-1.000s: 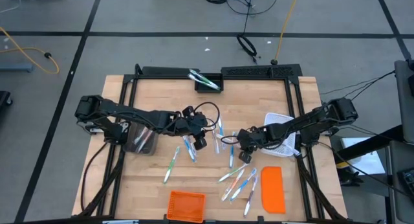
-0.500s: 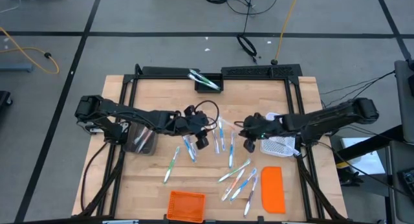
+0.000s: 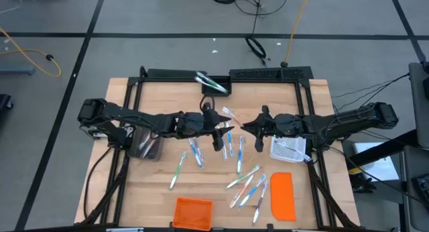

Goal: Pick & Place Toothbrushes
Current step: Put the orange toothbrush into the transparent black bin

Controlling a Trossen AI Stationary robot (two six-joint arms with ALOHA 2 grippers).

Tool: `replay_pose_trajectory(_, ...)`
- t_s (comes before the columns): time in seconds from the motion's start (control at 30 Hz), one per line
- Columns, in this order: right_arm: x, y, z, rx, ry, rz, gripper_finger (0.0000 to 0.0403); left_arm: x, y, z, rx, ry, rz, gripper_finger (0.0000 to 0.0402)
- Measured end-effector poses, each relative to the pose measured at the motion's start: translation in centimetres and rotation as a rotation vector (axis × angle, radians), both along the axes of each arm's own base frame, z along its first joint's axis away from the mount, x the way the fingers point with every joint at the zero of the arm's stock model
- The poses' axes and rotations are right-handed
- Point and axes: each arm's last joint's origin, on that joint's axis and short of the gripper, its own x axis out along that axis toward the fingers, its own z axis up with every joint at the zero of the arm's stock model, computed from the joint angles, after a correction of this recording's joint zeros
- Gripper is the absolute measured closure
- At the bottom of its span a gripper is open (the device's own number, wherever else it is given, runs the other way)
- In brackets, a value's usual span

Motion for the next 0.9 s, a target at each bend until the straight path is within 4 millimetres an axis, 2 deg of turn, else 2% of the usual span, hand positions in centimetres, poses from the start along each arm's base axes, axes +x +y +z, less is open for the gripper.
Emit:
replay_pose_trajectory(0.33,0.3,0.0,1.0,-0.075,-0.094,0.024,0.0388,0.2,1.0,0.8,-0.003,-0.084,0.008,0.0224)
replay_pose_trajectory(0.63,0.8,0.1,0.5,-0.083,-0.073,0.029,0.0388,0.4,1.3,1.6,-0.013,-0.167,-0.100,0.0197)
replay_pose_trajectory(0.77,0.8,0.1,0.5,-0.084,-0.074,0.029,0.0388,0.4,1.3,1.6,-0.012,-0.167,-0.098,0.0234)
replay_pose_trajectory(0.9,0.8,0.1,0.5,-0.084,-0.074,0.035,0.0388,0.4,1.4,1.6,-0.007,-0.159,-0.093,0.0317)
